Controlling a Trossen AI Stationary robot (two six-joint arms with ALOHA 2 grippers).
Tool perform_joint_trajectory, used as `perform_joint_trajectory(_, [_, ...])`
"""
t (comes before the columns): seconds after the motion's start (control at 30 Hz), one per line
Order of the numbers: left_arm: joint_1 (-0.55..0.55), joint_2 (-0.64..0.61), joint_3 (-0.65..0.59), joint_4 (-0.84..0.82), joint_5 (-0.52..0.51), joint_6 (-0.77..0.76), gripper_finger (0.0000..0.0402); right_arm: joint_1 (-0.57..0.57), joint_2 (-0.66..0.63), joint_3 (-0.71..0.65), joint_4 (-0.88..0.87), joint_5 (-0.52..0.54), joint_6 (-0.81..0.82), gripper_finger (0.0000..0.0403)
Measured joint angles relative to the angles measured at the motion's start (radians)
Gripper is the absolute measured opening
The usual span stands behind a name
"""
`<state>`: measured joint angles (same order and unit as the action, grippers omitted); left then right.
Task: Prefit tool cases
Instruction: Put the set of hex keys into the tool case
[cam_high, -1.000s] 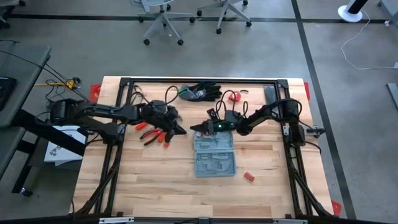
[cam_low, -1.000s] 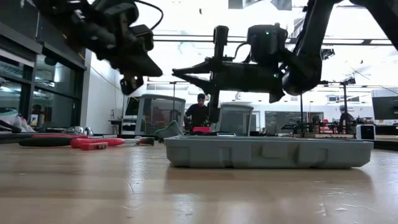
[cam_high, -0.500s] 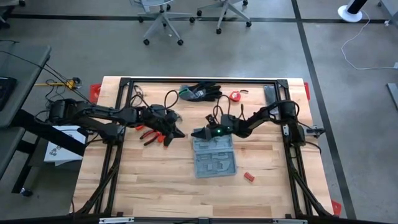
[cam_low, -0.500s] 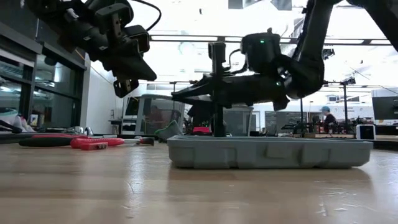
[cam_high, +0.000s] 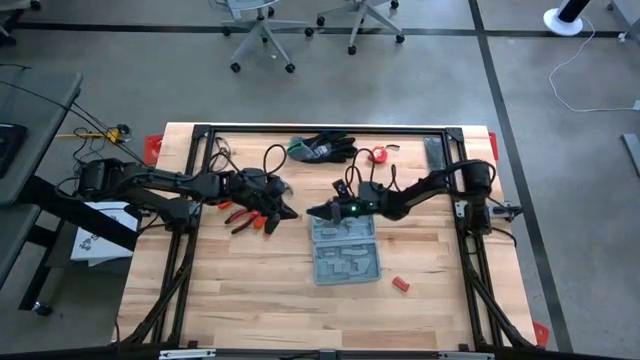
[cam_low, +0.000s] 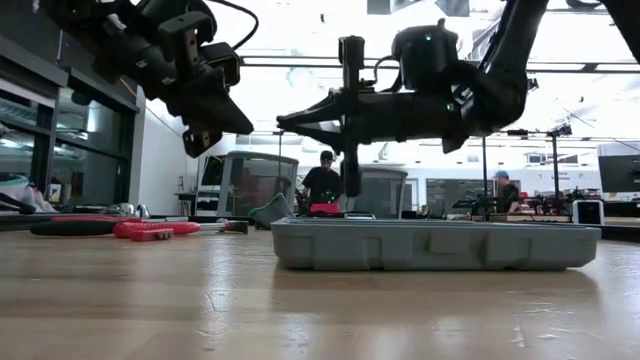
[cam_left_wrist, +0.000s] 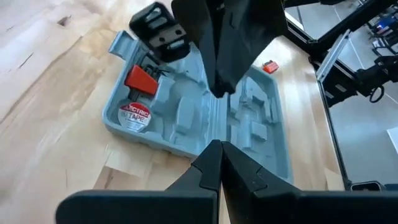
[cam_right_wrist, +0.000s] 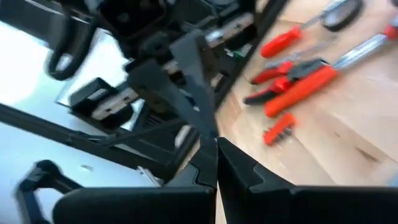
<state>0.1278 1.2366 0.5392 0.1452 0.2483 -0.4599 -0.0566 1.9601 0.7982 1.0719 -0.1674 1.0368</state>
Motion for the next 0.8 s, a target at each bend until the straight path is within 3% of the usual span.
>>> perform_joint_trajectory(0.17, [0.0, 0.0, 0.0, 0.001, -0.047, 0.0, 0.0, 0.0, -0.107, 0.001, -0.225, -0.009, -0.076, 0.0])
perform_joint_trajectory(0.27, [0.0, 0.0, 0.0, 0.006, -0.05, 0.0, 0.0, 0.0, -0.115, 0.0, -0.255, -0.021, -0.112, 0.0])
perform_joint_trajectory(0.8, [0.0, 0.0, 0.0, 0.01, -0.05, 0.016, 0.0, 0.006, 0.01, 0.001, -0.019, -0.013, -0.197, 0.0])
